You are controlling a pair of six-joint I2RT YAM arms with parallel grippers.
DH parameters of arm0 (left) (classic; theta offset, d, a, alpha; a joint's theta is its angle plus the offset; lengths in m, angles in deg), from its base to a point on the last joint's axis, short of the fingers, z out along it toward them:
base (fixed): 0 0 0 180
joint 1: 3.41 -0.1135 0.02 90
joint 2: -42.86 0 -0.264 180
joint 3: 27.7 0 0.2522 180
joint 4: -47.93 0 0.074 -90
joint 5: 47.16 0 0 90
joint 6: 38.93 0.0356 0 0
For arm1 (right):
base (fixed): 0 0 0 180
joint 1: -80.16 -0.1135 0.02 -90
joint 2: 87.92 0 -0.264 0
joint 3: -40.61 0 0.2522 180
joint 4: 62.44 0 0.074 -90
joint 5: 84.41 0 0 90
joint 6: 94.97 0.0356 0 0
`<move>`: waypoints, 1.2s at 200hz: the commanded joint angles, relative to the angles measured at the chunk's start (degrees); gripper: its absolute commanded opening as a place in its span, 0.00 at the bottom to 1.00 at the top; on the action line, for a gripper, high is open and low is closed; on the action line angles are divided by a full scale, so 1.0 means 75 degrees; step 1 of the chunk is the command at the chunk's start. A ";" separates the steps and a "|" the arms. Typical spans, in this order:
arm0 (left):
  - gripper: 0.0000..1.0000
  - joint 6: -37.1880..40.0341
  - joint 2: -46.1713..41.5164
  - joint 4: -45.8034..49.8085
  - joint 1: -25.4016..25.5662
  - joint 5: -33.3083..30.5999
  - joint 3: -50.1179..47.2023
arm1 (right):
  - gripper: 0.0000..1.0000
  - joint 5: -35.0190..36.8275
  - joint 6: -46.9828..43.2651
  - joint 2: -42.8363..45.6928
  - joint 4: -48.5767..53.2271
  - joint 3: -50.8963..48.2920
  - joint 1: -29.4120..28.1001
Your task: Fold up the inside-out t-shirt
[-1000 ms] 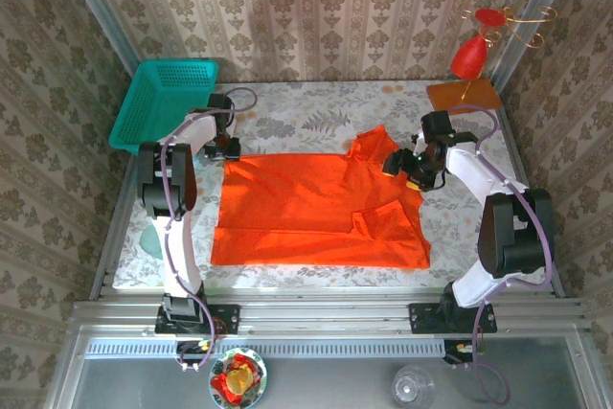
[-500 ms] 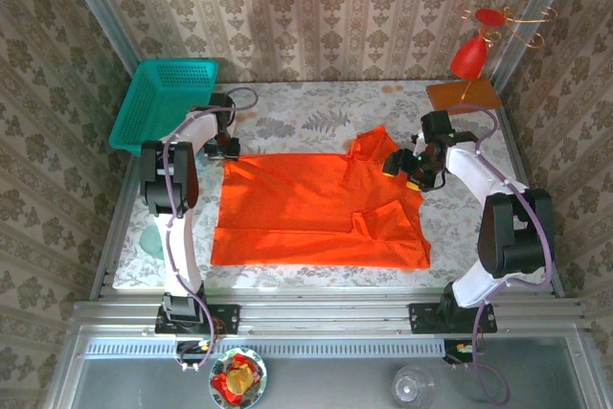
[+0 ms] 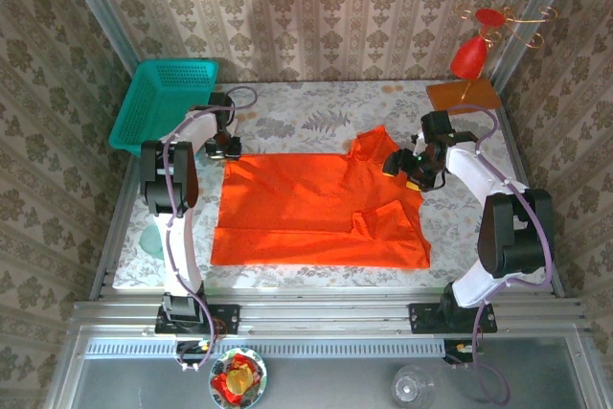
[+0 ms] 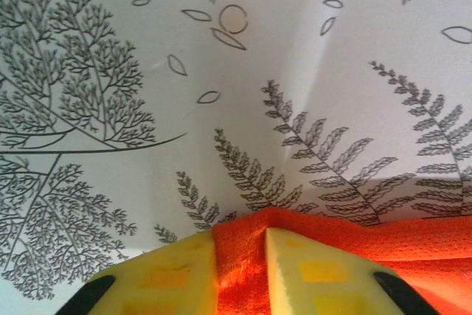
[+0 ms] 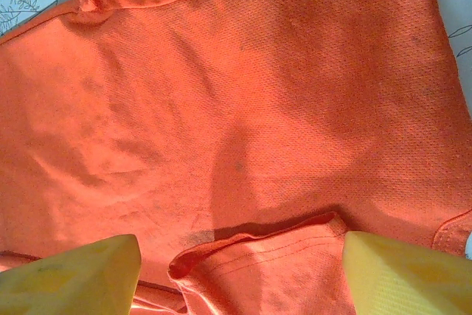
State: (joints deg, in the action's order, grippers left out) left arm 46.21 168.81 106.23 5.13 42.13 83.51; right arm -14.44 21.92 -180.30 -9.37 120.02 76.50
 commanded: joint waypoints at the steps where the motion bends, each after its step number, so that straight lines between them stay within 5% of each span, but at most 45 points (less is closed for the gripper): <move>1: 0.19 0.0049 0.0351 0.0285 -0.0069 0.0341 -0.0079 | 0.74 0.0112 -0.0178 -0.0157 0.0129 0.0197 -0.0039; 60: 0.00 0.0001 -0.0028 -0.0045 -0.0118 0.0408 -0.0403 | 0.72 0.0912 -0.1104 -0.1351 0.0455 0.1725 -0.0039; 168: 0.00 -0.0210 -0.0422 -0.0267 -0.0060 0.0798 -0.0673 | 0.40 0.1650 -0.3459 -0.5480 0.1792 0.6673 -0.0050; 240: 0.00 -0.0173 -0.0317 0.0022 0.0098 0.0705 -0.0426 | 0.36 0.1908 -0.3782 -0.7371 0.2903 0.9381 -0.0103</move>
State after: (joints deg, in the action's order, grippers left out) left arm 45.53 166.54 102.66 4.89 46.26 79.77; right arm -0.69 -4.17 -231.33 6.20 184.89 76.43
